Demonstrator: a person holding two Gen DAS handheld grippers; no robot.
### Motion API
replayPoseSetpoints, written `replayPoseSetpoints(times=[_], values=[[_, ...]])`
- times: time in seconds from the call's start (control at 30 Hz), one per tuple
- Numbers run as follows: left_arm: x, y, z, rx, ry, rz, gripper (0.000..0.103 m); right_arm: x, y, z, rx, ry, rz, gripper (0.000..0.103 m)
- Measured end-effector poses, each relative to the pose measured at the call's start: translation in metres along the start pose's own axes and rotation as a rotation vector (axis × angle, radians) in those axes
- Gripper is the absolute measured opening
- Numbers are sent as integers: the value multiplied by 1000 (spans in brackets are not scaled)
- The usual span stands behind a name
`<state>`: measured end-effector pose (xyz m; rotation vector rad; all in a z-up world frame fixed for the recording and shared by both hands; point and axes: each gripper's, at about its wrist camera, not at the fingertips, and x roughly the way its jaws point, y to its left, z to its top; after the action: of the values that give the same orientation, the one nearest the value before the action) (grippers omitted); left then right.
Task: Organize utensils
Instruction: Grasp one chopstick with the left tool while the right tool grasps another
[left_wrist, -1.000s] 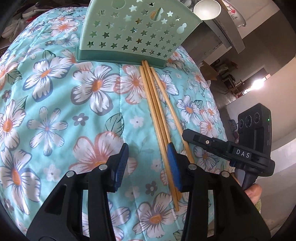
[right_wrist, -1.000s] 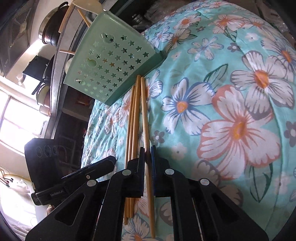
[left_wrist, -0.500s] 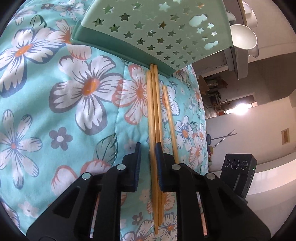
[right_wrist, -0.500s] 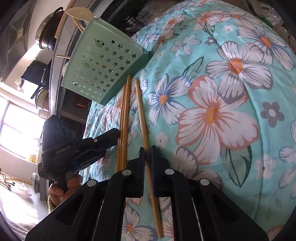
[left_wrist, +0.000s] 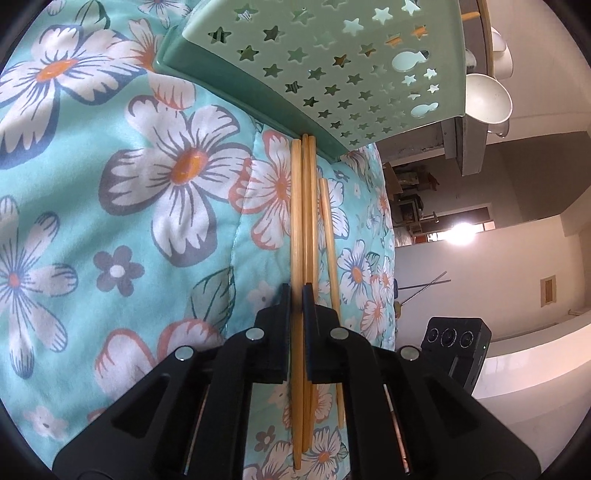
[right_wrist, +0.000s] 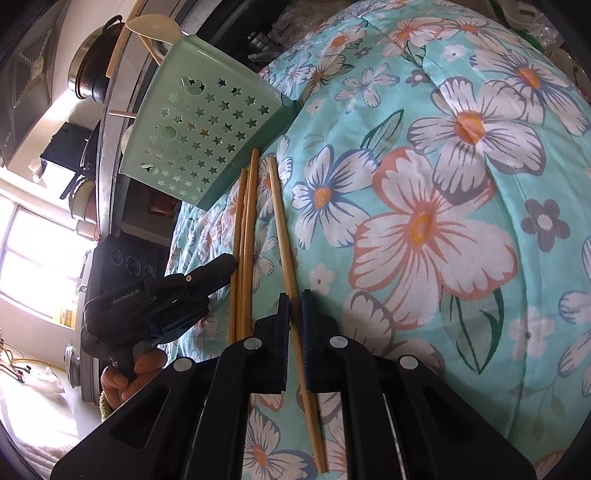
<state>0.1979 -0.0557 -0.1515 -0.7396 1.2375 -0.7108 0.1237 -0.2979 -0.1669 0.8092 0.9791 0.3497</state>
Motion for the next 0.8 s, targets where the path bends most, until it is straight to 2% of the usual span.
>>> replayPoseSetpoints(times=[0.13, 0.23, 0.37, 0.53, 0.67, 0.8], values=[[-17, 1, -5, 2, -17, 13, 5, 1, 4, 1, -8, 10, -6, 7], [-34, 1, -12, 25, -33, 53, 5, 2, 6, -1, -11, 24, -9, 7], [-58, -5, -26, 97, -63, 155, 5, -1, 10, -7, -31, 48, -39, 7], [-85, -6, -43, 202, -82, 316, 6, -11, 21, -20, -104, 72, -121, 7], [-92, 1, -46, 245, -67, 388, 6, -12, 32, -26, -176, 86, -184, 8], [-97, -4, -41, 290, -83, 411, 7, -11, 41, -19, -211, 84, -214, 26]])
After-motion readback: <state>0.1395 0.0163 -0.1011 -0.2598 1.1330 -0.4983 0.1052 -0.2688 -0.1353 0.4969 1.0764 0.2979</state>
